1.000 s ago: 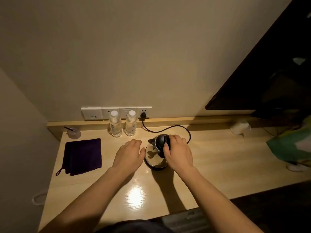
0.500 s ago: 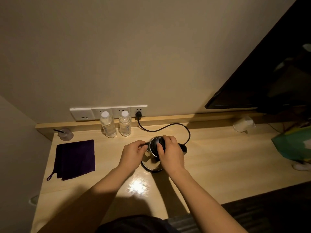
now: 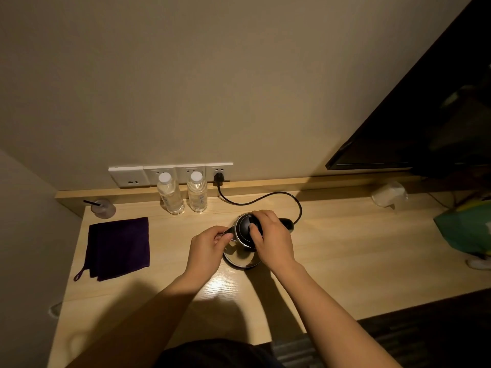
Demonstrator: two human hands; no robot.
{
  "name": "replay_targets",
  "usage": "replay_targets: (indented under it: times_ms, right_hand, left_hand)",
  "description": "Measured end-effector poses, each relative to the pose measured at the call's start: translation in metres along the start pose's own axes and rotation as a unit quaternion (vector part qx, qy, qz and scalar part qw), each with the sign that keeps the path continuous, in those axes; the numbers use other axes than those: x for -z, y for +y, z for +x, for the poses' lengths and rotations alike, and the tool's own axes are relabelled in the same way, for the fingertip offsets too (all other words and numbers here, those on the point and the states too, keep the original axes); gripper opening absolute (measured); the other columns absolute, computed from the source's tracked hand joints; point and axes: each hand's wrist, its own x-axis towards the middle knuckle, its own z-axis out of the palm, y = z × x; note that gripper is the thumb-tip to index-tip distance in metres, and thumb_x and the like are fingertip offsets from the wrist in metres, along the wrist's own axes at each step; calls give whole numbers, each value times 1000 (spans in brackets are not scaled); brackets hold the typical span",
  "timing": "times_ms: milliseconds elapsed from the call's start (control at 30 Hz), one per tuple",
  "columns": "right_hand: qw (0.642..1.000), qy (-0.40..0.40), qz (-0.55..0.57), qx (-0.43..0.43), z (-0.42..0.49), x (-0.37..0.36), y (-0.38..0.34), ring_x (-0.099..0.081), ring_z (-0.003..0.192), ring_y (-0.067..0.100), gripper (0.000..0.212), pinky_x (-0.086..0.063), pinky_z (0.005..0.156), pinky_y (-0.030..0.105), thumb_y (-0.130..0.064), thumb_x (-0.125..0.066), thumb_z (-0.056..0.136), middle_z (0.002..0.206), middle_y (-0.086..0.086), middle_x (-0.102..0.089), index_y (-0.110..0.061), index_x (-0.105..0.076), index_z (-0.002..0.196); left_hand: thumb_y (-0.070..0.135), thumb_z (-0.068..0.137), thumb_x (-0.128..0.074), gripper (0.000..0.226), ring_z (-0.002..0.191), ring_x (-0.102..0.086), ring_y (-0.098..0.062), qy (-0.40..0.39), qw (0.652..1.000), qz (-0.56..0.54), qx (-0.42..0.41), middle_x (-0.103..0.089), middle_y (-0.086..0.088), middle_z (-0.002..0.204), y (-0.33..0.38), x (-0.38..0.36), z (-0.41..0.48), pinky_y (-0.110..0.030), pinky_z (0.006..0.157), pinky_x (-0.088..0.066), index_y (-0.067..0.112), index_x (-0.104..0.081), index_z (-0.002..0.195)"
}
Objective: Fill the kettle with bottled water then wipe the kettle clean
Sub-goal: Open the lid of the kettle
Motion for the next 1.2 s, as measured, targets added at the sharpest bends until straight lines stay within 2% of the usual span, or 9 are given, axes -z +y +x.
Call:
replay_targets:
  times_ms: [167, 267, 400, 500, 600, 700, 800, 933, 1200]
  right_hand:
    - [1000, 3, 24, -6, -1, 3, -1, -60, 123, 17, 39, -53, 102, 33, -26, -52, 105, 141, 0, -61, -16, -60, 142]
    - [987, -8, 150, -52, 1, 16, 5, -59, 120, 9, 36, -52, 104, 31, -25, -58, 103, 134, -6, -65, -21, -64, 138]
    - [910, -71, 378, -156, 1, 45, 21, -69, 91, 12, 30, -55, 69, 20, -27, -62, 103, 114, -11, -75, -42, -69, 128]
    - [846, -102, 490, -184, 1, 56, 34, -57, 62, 15, 29, -48, 57, 27, -23, -59, 105, 104, 8, -76, -32, -72, 129]
    - [803, -119, 550, -194, 0, 60, 41, -58, 67, 19, 29, -49, 62, 28, -22, -58, 106, 110, 19, -73, -25, -72, 130]
    - [786, -125, 571, -201, -3, 60, 43, -70, 98, 27, 29, -55, 80, 35, -25, -57, 106, 126, 17, -72, -25, -72, 130]
    - [777, -98, 581, -224, -9, 62, 43, -66, 83, 19, 28, -53, 63, 26, -23, -53, 108, 120, 15, -75, -25, -74, 126]
    - [862, 42, 455, -221, -18, 71, 47, -66, 70, 11, 30, -53, 59, 22, -21, -50, 108, 114, -2, -78, -35, -77, 113]
    - [965, 168, 195, -46, -30, 94, 40, -65, 105, 4, 26, -54, 78, 17, -20, -53, 105, 118, -14, -69, -33, -67, 124]
  left_hand:
    - [17, 94, -72, 9, 85, -67, 13, -5, 1000, 1, 2, -73, 20, 81, 4, 2, 0, 0, 69, -43, 23, -77, 99]
    - [17, 94, -72, 11, 84, -64, 17, -20, 1000, 5, 5, -72, 23, 80, 6, 5, 2, 0, 68, -42, 27, -76, 98]
    - [26, 96, -70, 13, 93, -68, -2, -47, 998, 51, -3, -71, 16, 95, 14, 10, 4, -16, 77, -46, 27, -73, 108]
    - [53, 88, -69, 63, 120, -55, -8, -81, 992, 81, -54, -53, 17, 133, 33, 8, 4, -28, 100, -46, 27, -54, 144]
    - [75, 72, -71, 98, 135, -43, -8, -133, 982, 87, -106, -41, 18, 154, 67, -6, 11, -33, 111, -40, 39, -33, 155]
    - [81, 67, -71, 105, 140, -42, -12, -163, 970, 105, -147, -38, 17, 158, 98, -26, 21, -37, 115, -41, 43, -28, 155]
    - [63, 72, -78, 93, 134, -47, -11, -153, 970, 105, -158, -45, 14, 151, 111, -41, 28, -41, 111, -48, 37, -37, 152]
    - [65, 73, -77, 92, 134, -45, -14, -163, 958, 167, -166, -48, 11, 145, 124, -53, 35, -39, 110, -46, 34, -40, 151]
    - [64, 75, -73, 97, 142, -37, -20, -177, 946, 226, -153, -41, 8, 152, 132, -58, 36, -44, 119, -35, 36, -29, 157]
